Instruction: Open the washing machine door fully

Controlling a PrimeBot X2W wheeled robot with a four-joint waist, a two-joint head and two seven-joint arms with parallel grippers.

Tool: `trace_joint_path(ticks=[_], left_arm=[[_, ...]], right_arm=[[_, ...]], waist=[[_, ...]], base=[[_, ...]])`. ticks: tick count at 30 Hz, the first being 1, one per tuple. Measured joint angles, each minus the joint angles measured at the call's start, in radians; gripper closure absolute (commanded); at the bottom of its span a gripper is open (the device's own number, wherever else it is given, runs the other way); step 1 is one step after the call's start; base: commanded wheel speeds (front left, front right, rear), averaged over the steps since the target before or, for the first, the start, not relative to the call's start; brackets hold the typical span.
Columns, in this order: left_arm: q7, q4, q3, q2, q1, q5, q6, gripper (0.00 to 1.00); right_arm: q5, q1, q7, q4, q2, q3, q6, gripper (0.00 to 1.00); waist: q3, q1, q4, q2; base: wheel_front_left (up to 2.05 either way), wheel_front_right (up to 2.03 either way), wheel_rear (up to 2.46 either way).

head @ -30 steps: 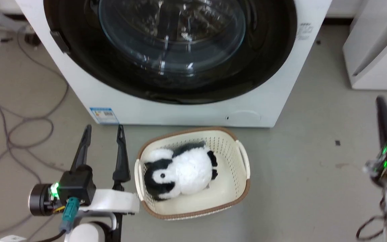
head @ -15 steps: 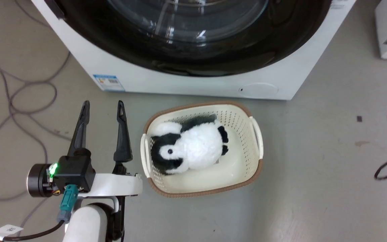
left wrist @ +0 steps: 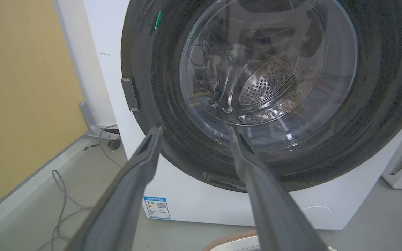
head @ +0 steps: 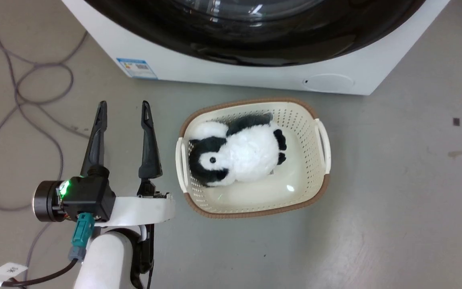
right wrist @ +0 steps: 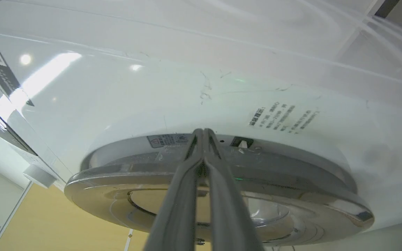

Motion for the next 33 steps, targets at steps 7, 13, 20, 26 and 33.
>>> trace_joint_path(ticks=[7, 13, 20, 26, 33], left_arm=[[-0.009, -0.001, -0.014, 0.0, -0.018, -0.008, 0.009, 0.0], [-0.009, 0.003, -0.02, 0.0, -0.018, -0.01, 0.01, 0.0], [-0.009, 0.008, -0.022, 0.0, -0.022, -0.012, 0.01, 0.0], [-0.009, 0.014, -0.026, 0.0, -0.024, -0.019, 0.01, 0.0], [-0.009, 0.019, -0.03, 0.0, -0.029, -0.024, 0.01, 0.0]], right_arm=[[0.011, -0.066, 0.066, 0.034, -0.01, 0.08, 0.0, 1.0], [-0.007, -0.065, 0.083, 0.035, -0.02, 0.114, 0.0, 1.0], [-0.024, -0.072, 0.096, 0.041, -0.042, 0.149, 0.0, 1.0], [-0.031, -0.078, 0.095, 0.048, -0.054, 0.167, 0.0, 1.0], [-0.03, -0.101, 0.098, 0.06, -0.056, 0.189, -0.001, 1.0]], waist=[[0.025, 0.0, 0.014, 0.0], [0.021, 0.0, 0.017, 0.0], [0.028, 0.0, 0.018, 0.0], [0.028, -0.0001, 0.021, 0.0], [0.034, -0.0001, 0.028, 0.0]], base=[[0.0, 0.0, 0.0], [0.0, 0.0, 0.0], [0.0, 0.0, 0.0], [0.0, 0.0, 0.0], [0.0, 0.0, 0.0]])
